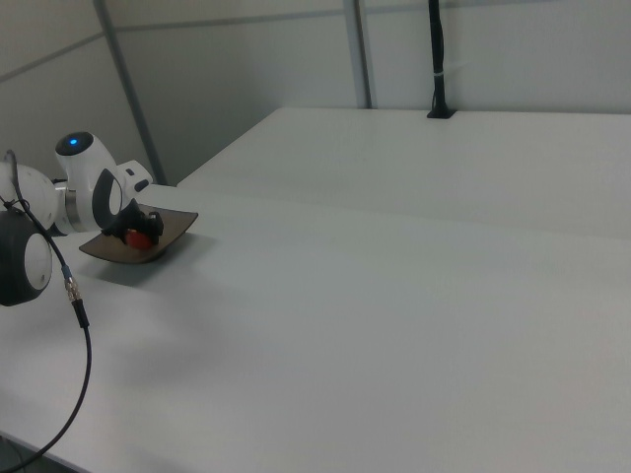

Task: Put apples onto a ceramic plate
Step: 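Carry the apple over the brown plate and lower it onto it, then open the gripper to release the apple on the plate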

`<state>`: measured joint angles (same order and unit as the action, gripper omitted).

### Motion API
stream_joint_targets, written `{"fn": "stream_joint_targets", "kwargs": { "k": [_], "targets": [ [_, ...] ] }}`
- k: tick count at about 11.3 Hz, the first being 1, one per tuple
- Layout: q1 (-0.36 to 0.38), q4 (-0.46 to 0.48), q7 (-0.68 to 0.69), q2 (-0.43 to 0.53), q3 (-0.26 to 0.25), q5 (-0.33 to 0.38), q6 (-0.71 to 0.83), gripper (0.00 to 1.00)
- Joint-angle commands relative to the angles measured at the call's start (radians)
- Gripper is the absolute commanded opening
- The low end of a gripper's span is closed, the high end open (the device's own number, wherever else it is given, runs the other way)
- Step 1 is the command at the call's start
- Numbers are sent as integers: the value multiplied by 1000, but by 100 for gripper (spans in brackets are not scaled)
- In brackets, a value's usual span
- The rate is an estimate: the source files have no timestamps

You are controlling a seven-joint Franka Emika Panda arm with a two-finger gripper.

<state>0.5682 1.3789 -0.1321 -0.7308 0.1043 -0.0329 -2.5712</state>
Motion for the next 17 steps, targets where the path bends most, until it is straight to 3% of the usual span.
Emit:
{"fn": "stream_joint_targets", "kwargs": {
  "k": [1, 2, 7, 9, 12, 17],
  "targets": [
    [10, -24, -24, -21, -9, -44, -26, 68],
    [12, -23, -24, -19, -9, -51, -29, 100],
    [10, -21, -24, -7, -9, -71, -27, 100],
    [7, -14, -26, 54, -9, -68, -15, 100],
    [-17, 75, -35, 242, -8, -52, 81, 100],
    [-129, 85, -47, 549, -9, -15, 484, 100]
  ]
}}
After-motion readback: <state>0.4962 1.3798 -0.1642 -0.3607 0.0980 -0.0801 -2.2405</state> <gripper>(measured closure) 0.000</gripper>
